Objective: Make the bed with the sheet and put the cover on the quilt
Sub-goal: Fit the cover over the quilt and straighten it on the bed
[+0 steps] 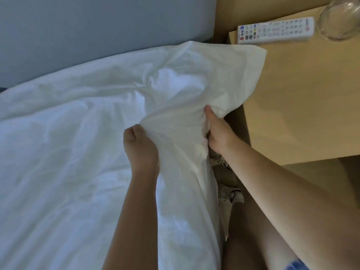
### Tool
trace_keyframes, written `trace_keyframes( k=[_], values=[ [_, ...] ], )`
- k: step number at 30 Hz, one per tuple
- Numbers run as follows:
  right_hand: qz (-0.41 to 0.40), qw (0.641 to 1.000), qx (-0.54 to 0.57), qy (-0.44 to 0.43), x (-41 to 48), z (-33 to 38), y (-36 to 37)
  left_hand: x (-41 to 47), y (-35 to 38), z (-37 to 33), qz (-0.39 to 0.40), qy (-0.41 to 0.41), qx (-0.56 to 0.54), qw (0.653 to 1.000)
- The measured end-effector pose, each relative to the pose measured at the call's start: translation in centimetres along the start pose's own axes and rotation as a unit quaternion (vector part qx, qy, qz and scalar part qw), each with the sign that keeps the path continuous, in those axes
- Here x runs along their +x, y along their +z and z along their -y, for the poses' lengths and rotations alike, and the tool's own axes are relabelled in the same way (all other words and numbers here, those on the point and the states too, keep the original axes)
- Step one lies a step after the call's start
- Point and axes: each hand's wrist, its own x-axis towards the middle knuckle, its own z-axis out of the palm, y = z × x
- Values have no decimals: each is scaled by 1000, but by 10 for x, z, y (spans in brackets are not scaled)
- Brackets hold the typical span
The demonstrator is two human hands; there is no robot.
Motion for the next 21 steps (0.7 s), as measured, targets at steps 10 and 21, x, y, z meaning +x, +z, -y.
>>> trace_keyframes(
  k=[10,21],
  values=[
    [-229,966,18,-116,-46,6,-56,-62,-2,25,122,243,337,902],
    [-129,977,-58,-160,-67,33,-65,-48,-8,24,50,176,308,934]
  ],
)
